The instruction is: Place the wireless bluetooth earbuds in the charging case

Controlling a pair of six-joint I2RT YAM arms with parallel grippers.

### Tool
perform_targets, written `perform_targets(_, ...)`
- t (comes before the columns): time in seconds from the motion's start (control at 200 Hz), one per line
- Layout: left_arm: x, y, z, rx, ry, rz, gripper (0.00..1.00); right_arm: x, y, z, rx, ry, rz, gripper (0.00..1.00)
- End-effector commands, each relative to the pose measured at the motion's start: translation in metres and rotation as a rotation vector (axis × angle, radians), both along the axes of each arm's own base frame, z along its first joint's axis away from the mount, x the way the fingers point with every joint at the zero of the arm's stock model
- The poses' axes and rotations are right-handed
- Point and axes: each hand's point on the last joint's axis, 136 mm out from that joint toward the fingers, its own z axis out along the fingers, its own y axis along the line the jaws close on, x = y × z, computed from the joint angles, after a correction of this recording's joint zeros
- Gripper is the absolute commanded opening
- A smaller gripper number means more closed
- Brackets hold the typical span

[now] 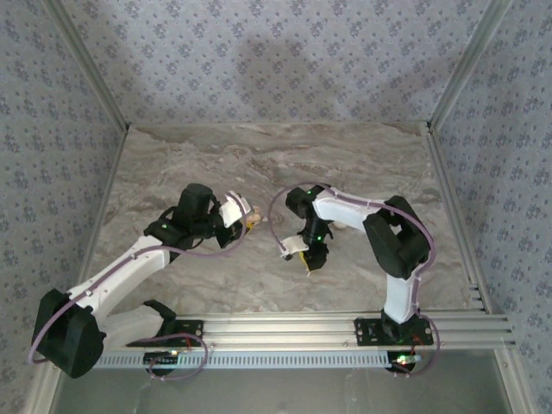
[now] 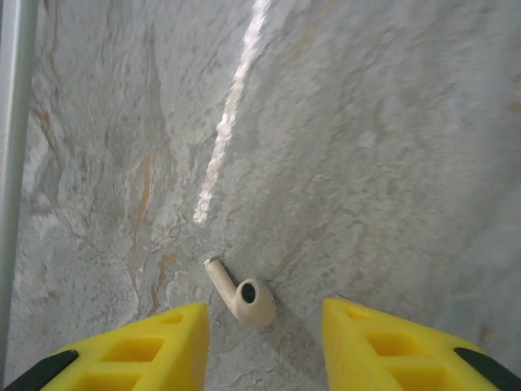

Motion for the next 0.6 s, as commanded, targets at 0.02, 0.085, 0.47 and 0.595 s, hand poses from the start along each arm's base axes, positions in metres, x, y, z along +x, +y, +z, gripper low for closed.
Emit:
perform_targets(0.02, 0.000, 0.003, 0.012, -0.023, -0.014, 0.016, 0.19, 0.026, 0.025, 0.057, 0.138, -0.038, -0.359, 0.46)
perform_targets(0.085, 0.000, 0.002, 0.013, -0.028, -0.017, 0.018, 0.19, 0.036, 0.029, 0.070, 0.131, -0.036, -0.600, 0.46)
perform_targets(0.47, 0.000, -0.003, 0.014, -0.044, -0.016, -0.011, 0.18, 0.016, -0.006, 0.049, -0.232, 0.284, -1.846, 0.40)
perform_targets(0.595, -0.001, -0.004, 0.014, -0.044, -0.017, -0.019, 0.18, -0.001, -0.015, 0.032, -0.382, 0.331, -2.000, 0.41)
